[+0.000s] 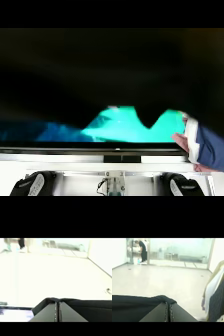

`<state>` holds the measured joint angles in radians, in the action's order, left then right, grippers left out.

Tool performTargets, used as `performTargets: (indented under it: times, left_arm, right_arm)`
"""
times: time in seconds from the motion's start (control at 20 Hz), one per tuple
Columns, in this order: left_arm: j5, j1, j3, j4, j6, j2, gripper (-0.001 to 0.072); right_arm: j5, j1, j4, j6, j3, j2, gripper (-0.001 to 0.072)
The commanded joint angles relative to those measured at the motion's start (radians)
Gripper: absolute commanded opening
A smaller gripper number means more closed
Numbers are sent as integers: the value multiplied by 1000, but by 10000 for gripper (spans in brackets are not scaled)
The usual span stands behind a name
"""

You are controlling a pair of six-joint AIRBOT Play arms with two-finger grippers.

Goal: Fold the shirts.

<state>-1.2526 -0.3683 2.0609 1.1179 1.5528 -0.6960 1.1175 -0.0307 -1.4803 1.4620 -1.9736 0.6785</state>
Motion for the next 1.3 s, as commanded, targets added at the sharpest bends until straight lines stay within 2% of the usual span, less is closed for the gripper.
performTargets:
  times: [0.0, 0.15, 0.25, 0.35, 0.45, 0.55, 0.75, 0.9, 1.0, 1.15, 1.25]
  left_arm:
    - [-46, -1, 2, 58, 26, 51, 27]
    - [-146, -1, -12, 57, -21, 9, 27]
    - [-249, -1, -74, 57, -61, -25, 27]
    - [-360, -1, -186, 57, -90, -62, 27]
    - [-405, -1, -349, 57, -132, -97, 26]
    - [-344, 4, -536, 58, -182, -135, 26]
    - [-55, 66, -766, 57, -180, -328, 26]
    - [69, 167, -714, 58, -183, -578, 26]
    - [156, 211, -620, 58, -144, -734, 26]
    - [310, 242, -454, 53, -97, -906, 26]
    - [386, 257, -375, 1, -97, -990, 27]
  right_arm:
    - [126, 0, -42, 16, -22, -18, 65]
    - [235, 0, -48, 16, -21, 17, 65]
    - [383, 0, -56, 20, -19, 81, 65]
    - [562, 0, -19, 19, -1, 175, 65]
    - [610, 1, -5, 21, 100, 252, 65]
    - [511, 1, -10, 28, 273, 310, 65]
    - [126, 1, 33, 72, 555, 496, 65]
    - [-53, 2, 105, 71, 537, 704, 65]
    - [-188, 1, 112, 114, 512, 805, 65]
    - [-444, -4, 112, 220, 508, 870, 65]
    - [-541, -4, 111, 230, 508, 902, 65]
